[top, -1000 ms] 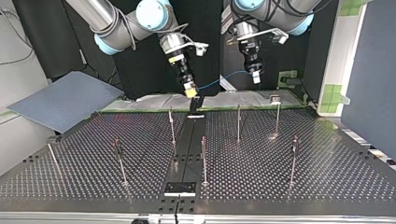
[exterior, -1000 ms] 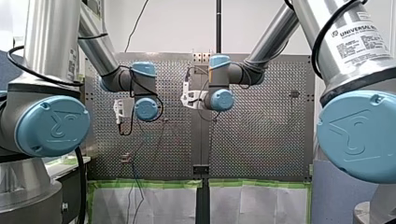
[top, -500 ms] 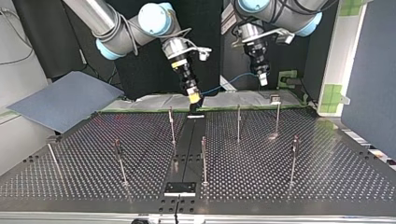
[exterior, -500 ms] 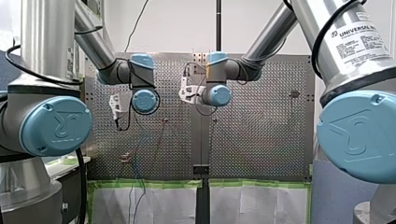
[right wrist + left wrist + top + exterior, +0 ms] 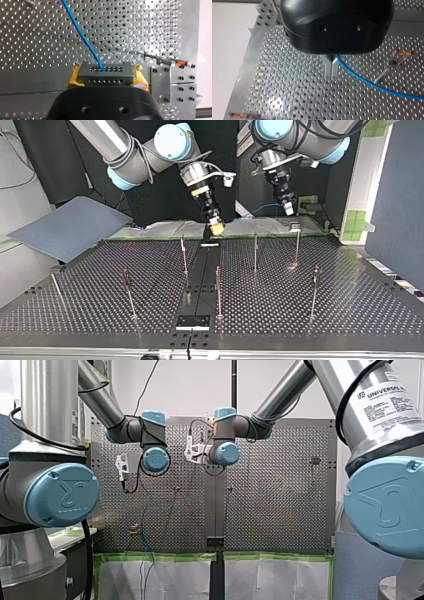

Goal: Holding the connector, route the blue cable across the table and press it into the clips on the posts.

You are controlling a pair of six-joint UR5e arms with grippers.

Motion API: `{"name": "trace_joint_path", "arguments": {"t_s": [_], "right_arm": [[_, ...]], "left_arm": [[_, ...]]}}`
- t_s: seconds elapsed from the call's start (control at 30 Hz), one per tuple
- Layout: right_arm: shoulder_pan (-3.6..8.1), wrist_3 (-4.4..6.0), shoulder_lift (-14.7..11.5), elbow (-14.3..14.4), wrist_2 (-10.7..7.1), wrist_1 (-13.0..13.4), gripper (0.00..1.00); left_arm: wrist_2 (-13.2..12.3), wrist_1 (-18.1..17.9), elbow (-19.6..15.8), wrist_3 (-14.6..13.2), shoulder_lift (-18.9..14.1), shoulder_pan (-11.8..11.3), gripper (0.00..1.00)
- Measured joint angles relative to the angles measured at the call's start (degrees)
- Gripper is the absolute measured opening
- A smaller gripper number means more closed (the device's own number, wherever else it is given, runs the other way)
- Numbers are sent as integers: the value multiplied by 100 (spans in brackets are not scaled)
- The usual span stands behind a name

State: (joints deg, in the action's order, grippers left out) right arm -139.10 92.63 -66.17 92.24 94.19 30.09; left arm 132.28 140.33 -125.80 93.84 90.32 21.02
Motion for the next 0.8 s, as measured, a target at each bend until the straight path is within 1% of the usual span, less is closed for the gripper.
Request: {"name": "trace_joint_path", "arguments": {"t_s": [0.1,0.27,0.47,0.67,0.8], "right_arm": [[-49,30,2,-134,12,-132,0],[-126,99,10,-391,16,-368,0],[-195,148,18,-662,31,-631,0],[-230,195,33,-962,47,-931,0],[-249,252,39,-1148,47,-1117,0]], "left_arm": [[137,147,87,-10,-64,-40,2],[218,387,246,-22,-193,-115,2],[245,679,356,-64,-222,-193,2],[245,936,590,-144,-216,-411,2],[161,1128,782,-161,-215,-532,2]]}}
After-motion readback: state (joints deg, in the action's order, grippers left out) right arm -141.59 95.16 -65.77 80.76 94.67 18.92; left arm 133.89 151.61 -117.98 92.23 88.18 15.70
